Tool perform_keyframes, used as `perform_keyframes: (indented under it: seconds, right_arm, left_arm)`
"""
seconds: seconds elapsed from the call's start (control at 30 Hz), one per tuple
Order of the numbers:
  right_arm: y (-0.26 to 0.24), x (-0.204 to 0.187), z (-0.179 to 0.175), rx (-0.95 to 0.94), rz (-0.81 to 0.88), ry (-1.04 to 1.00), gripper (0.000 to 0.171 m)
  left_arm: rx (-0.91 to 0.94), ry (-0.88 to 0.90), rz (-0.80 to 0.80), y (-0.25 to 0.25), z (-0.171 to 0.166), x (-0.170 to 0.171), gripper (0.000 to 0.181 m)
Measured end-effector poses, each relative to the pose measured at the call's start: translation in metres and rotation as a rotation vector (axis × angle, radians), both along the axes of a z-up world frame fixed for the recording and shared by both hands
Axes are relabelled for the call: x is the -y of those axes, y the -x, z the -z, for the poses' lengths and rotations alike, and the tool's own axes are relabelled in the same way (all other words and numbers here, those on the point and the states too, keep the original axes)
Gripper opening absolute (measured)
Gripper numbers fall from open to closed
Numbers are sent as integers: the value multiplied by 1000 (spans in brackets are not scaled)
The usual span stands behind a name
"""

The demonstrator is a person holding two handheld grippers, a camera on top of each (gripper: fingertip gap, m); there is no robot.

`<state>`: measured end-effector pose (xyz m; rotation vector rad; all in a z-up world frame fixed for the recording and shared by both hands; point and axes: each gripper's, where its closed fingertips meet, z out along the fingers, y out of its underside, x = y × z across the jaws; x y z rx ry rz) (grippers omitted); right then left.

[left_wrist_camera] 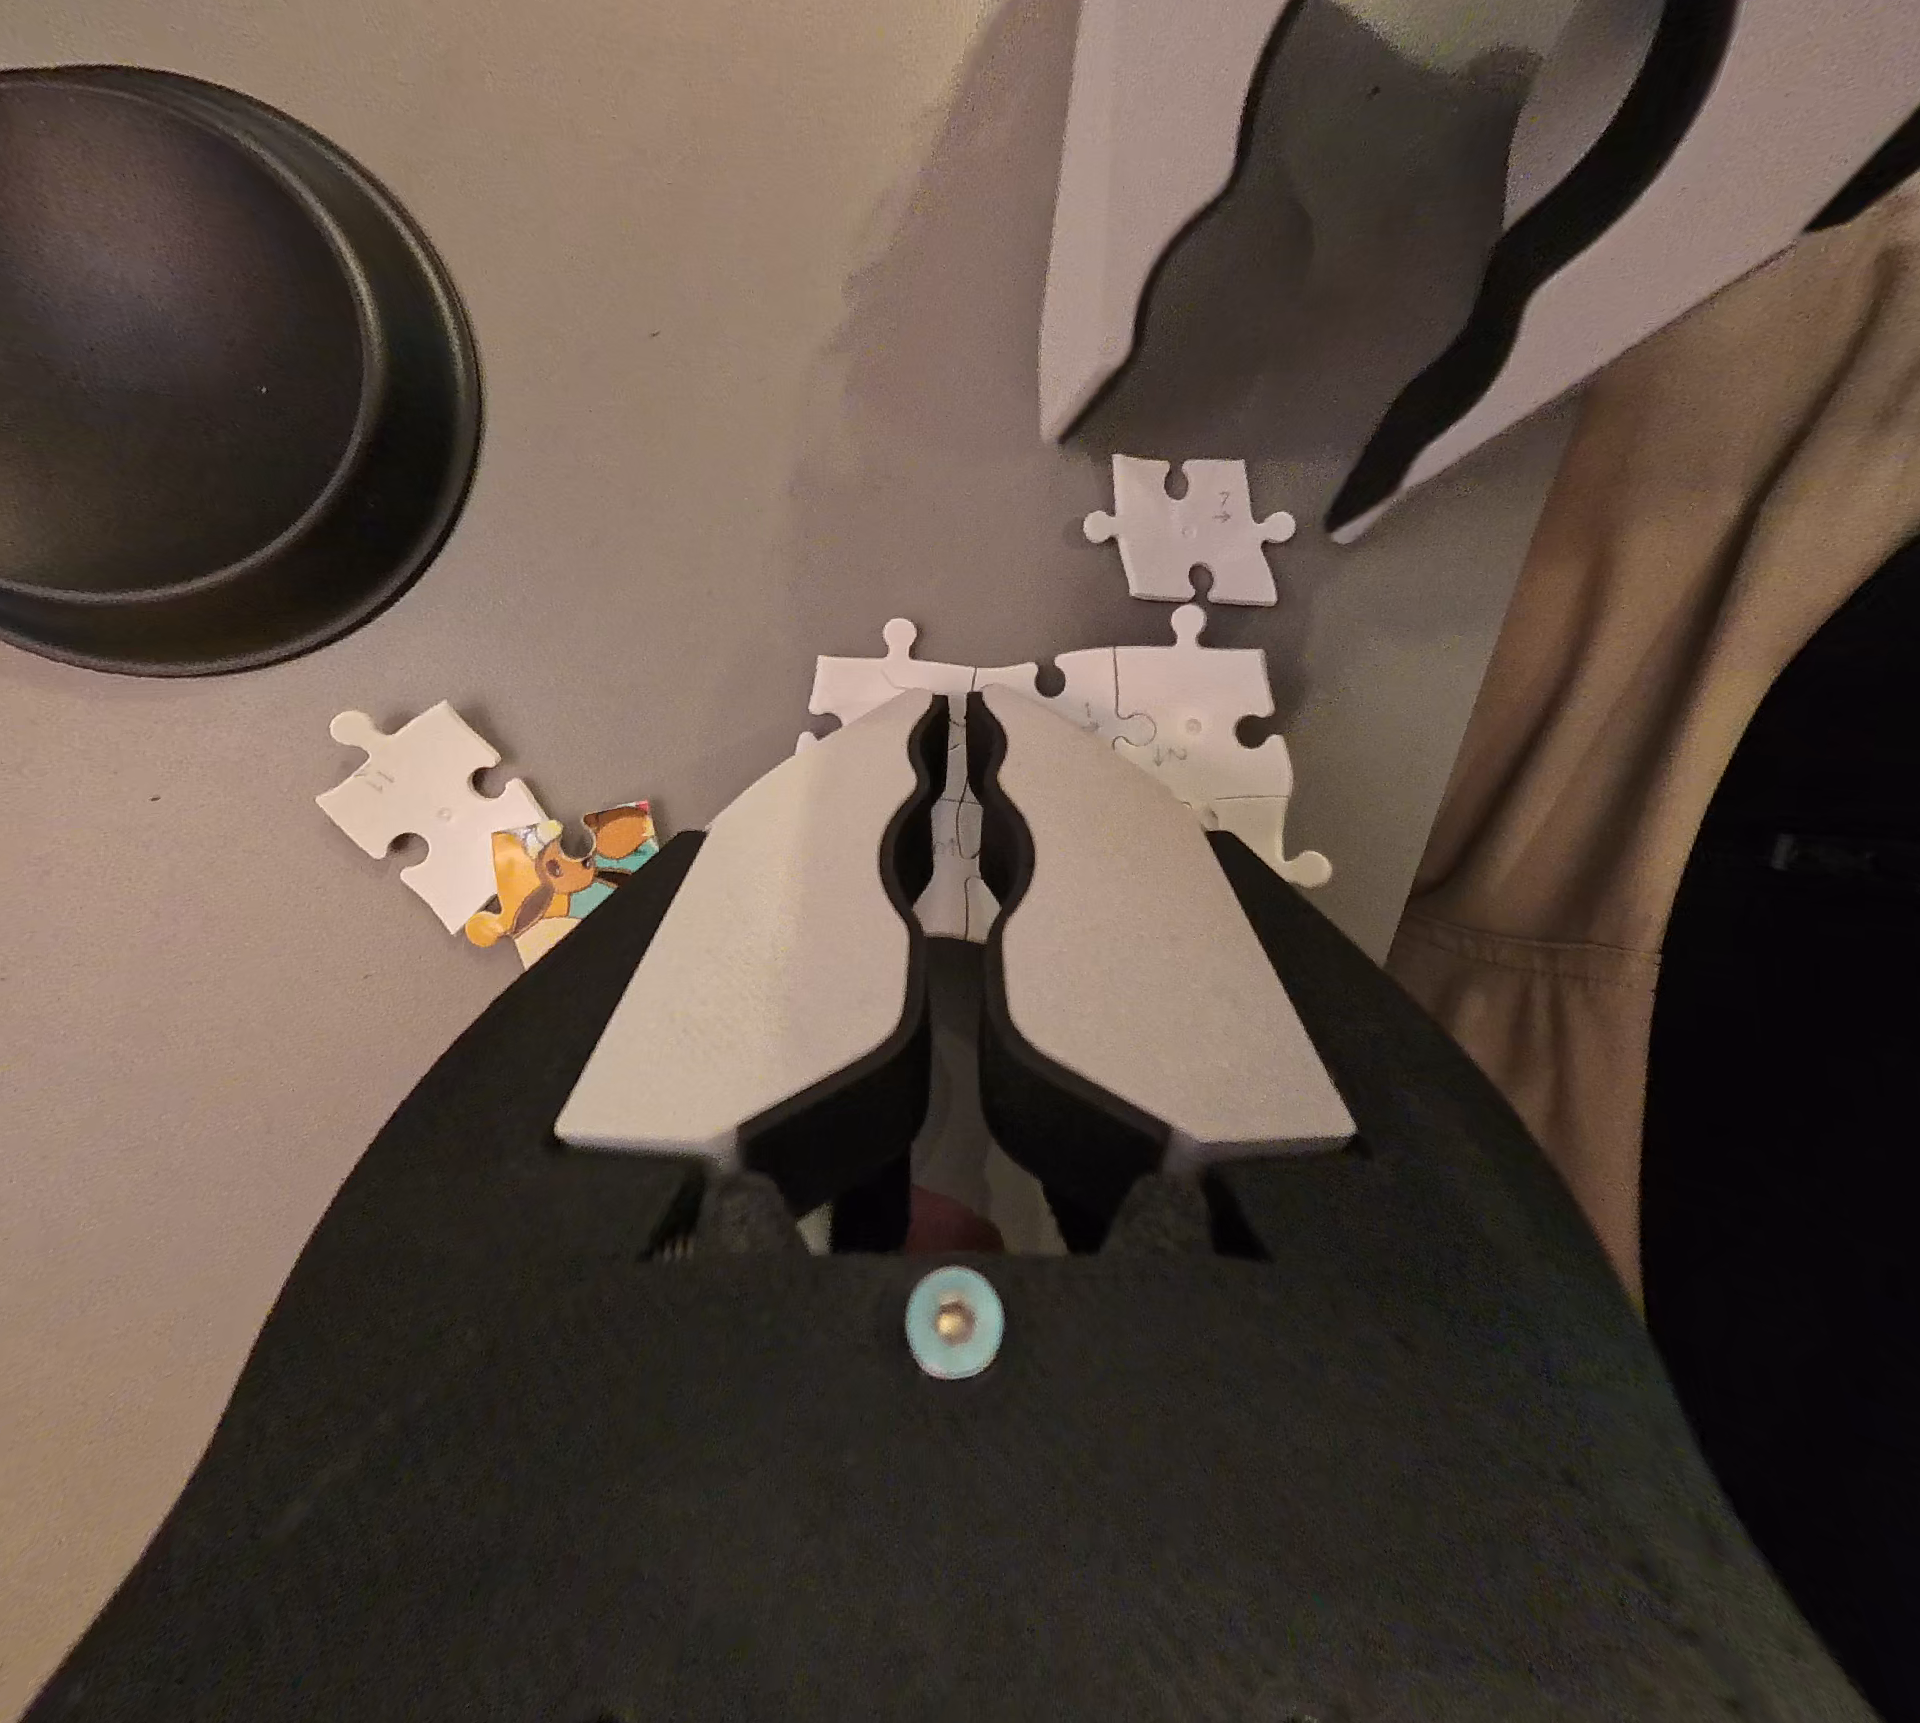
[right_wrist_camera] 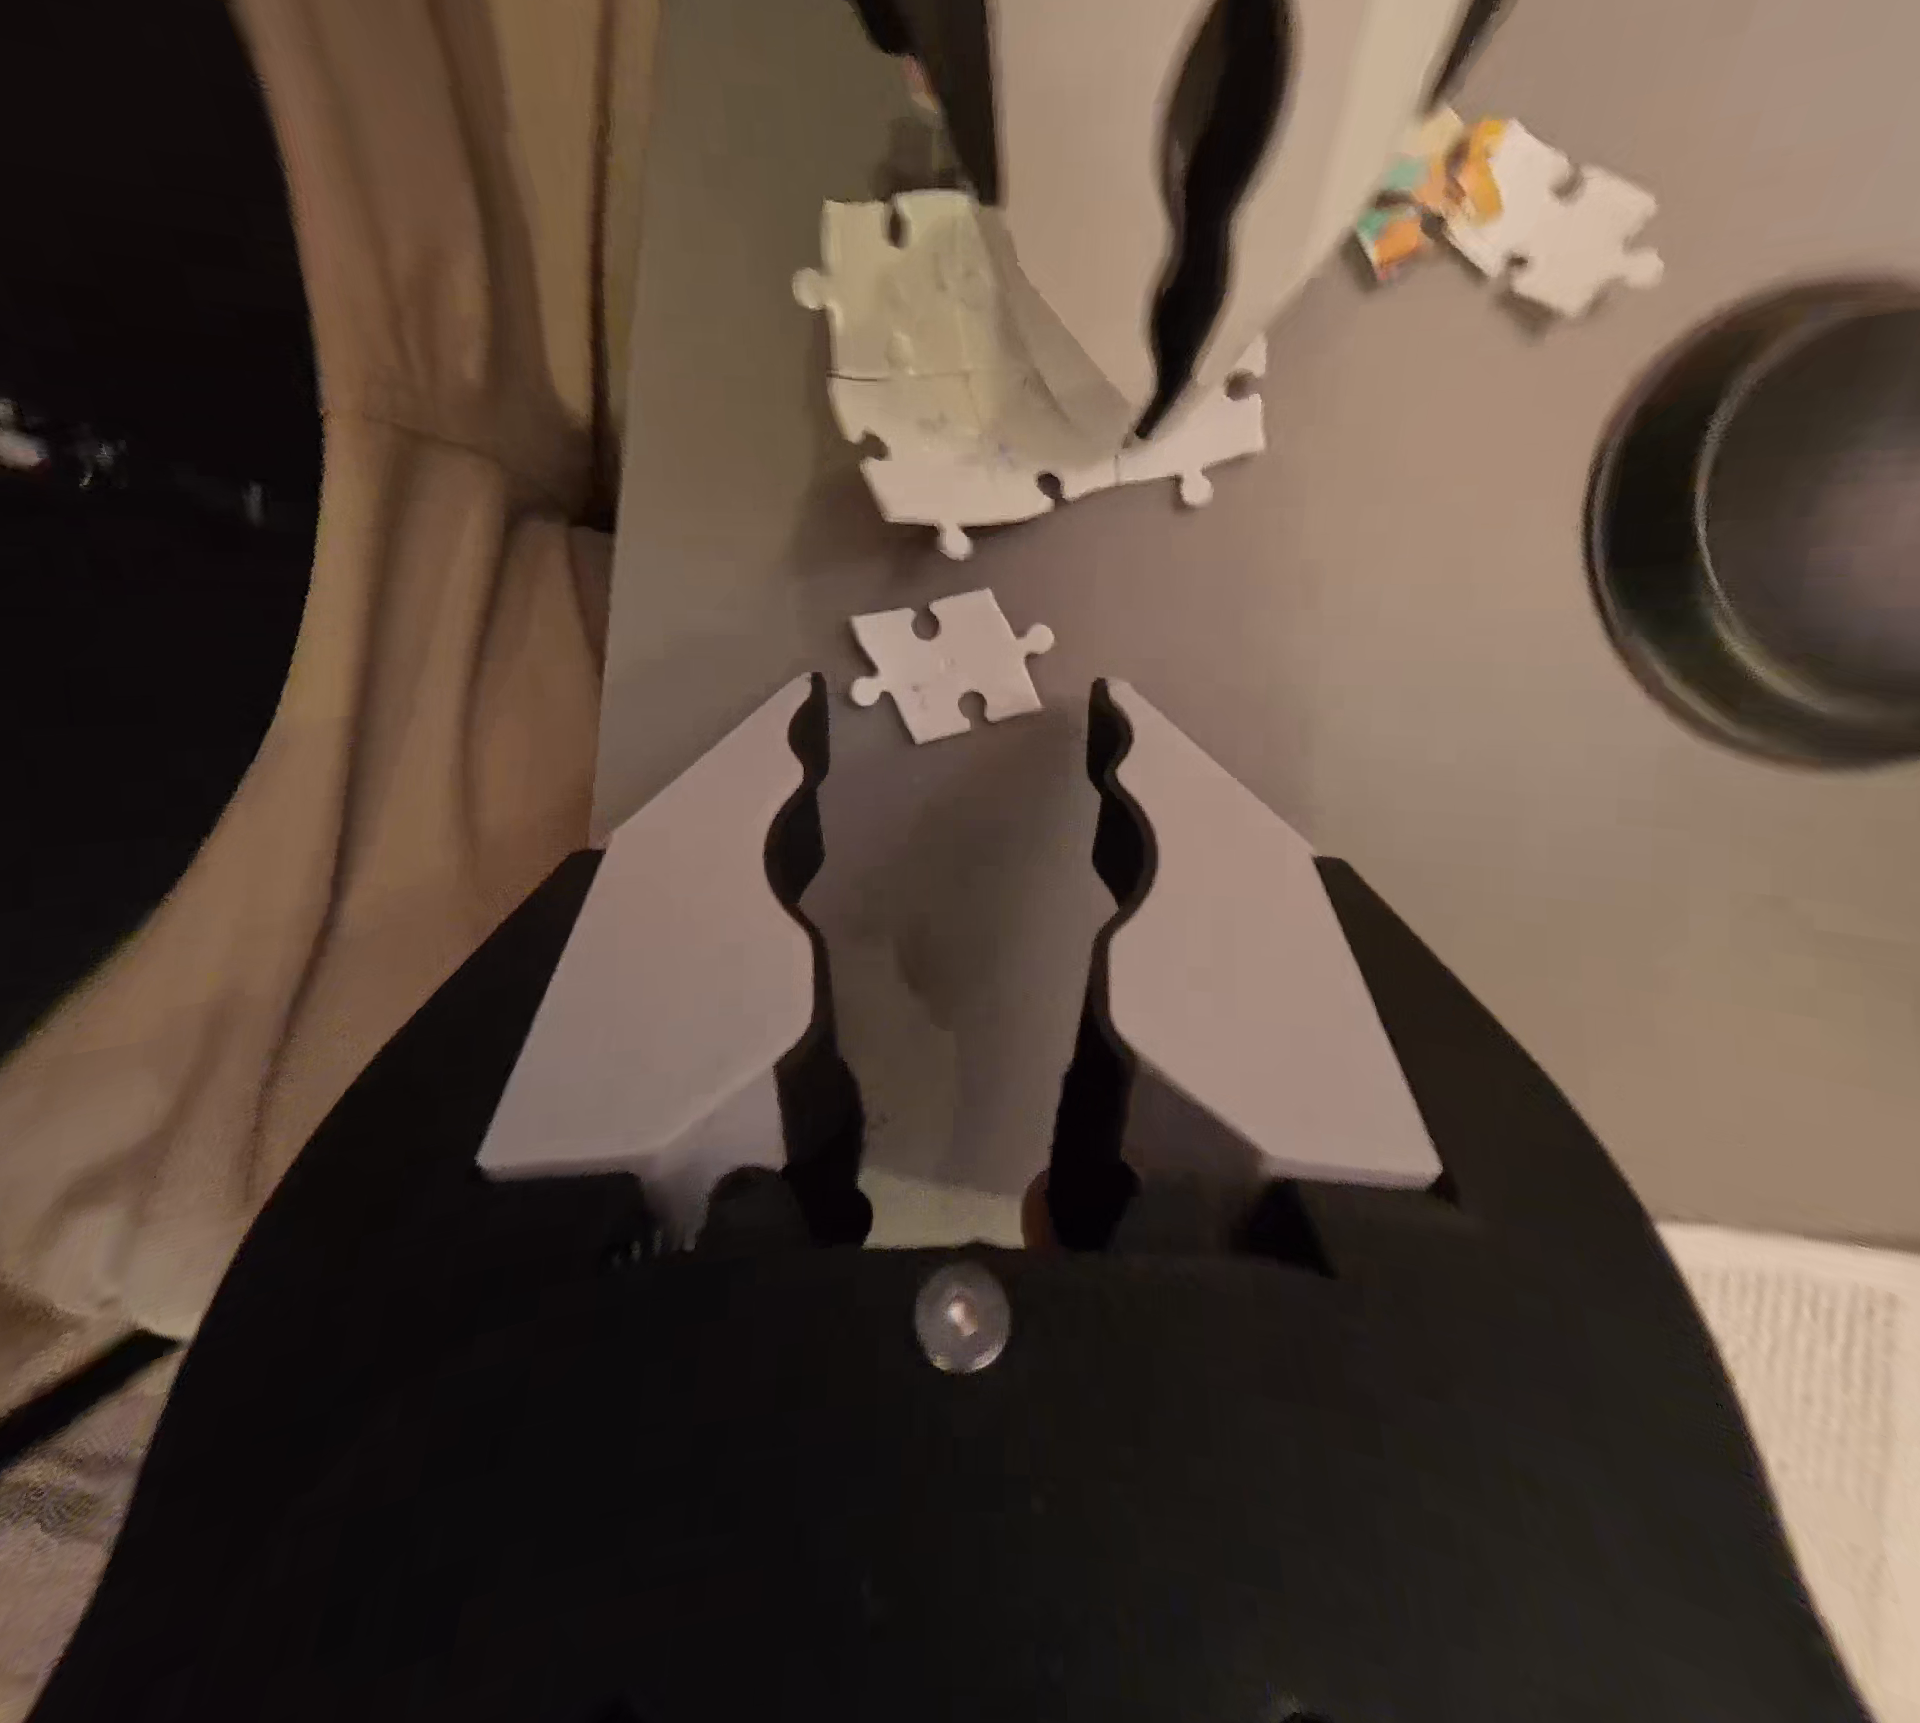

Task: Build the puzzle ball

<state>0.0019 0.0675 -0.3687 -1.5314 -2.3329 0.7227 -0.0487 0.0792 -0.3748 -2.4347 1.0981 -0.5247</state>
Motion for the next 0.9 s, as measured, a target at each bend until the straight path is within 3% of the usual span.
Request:
perform_keyframes:
  seconds: [0.03, 0.2, 0.67, 0.9]
  right_arm:
    - [0, 0, 1, 5, -45, -26, 48]
    - [0, -2, 7, 48, -180, -78, 25]
    - [15, -22, -6, -30, -100, -13, 24]
    - [39, -37, -6, -4, -192, -90, 24]
  left_arm:
    - [-2, -1, 1, 0, 0, 0, 3]
    - [-3, 0, 0, 0, 0, 0, 3]
    - [6, 2, 6, 0, 0, 0, 3]
    - [-7, 4, 17, 1, 0, 0, 3]
